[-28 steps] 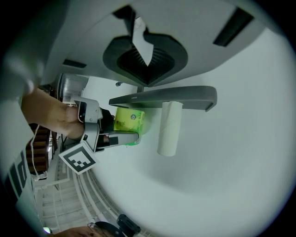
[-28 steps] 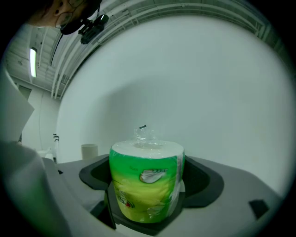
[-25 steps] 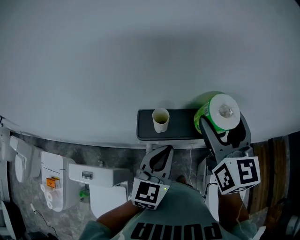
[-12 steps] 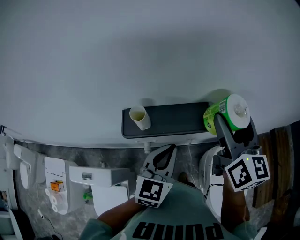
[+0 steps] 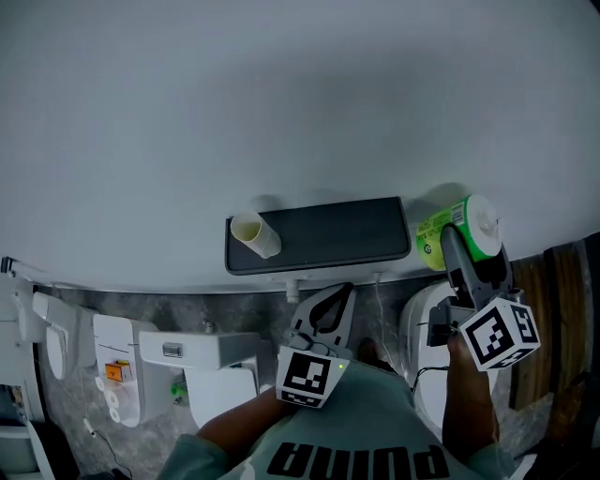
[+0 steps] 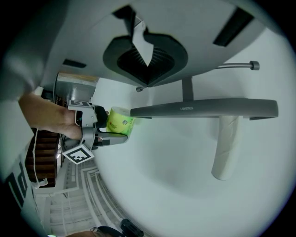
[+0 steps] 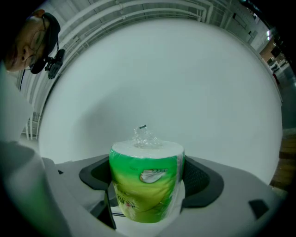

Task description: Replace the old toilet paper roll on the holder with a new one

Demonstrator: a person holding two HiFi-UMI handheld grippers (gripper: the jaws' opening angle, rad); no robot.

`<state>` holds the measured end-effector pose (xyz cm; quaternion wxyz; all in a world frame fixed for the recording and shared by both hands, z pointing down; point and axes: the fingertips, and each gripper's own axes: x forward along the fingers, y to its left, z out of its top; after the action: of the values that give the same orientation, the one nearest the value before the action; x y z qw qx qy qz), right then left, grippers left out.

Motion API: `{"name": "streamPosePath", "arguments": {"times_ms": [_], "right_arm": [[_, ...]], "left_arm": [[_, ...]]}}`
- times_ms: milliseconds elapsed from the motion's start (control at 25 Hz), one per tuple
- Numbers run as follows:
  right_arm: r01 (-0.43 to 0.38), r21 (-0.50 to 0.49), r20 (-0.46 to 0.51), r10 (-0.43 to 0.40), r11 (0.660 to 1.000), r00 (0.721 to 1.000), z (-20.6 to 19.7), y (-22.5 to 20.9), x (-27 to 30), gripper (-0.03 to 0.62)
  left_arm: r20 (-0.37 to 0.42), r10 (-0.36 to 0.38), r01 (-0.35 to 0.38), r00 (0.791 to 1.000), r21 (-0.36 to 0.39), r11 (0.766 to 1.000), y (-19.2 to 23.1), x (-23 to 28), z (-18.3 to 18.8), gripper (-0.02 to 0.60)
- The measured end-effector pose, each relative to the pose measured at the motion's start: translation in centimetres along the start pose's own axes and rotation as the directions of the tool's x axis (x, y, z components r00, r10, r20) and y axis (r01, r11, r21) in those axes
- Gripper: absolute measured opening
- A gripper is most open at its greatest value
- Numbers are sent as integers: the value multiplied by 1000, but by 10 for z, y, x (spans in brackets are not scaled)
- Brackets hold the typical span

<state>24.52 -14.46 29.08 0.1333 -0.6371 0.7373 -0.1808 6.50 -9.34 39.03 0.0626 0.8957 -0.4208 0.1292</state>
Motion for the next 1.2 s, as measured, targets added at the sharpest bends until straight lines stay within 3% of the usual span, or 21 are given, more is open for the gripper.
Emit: {"name": "streamPosePath", "arguments": {"times_ms": [480,640,880,1200], "right_arm": [[21,126,-65,-13,992,998,-41,-27,13,440],[19,216,-85,-1,976,996,-59,-30,20,440],[4,375,-91,33,927,995,-81,-29,24,440],[25,580,-67,18,814,998,-100,-33,27,440]], "left_arm": [[-42,22,-22,999,-2,1000,8,6,-14,4],[-54,33,-33,998,-6,999,14,4,-18,3],[-63,60,-61,996,-14,998,25,-5,-21,4],[-68,84,-86,994,-21,996,39,-16,-25,3]]}}
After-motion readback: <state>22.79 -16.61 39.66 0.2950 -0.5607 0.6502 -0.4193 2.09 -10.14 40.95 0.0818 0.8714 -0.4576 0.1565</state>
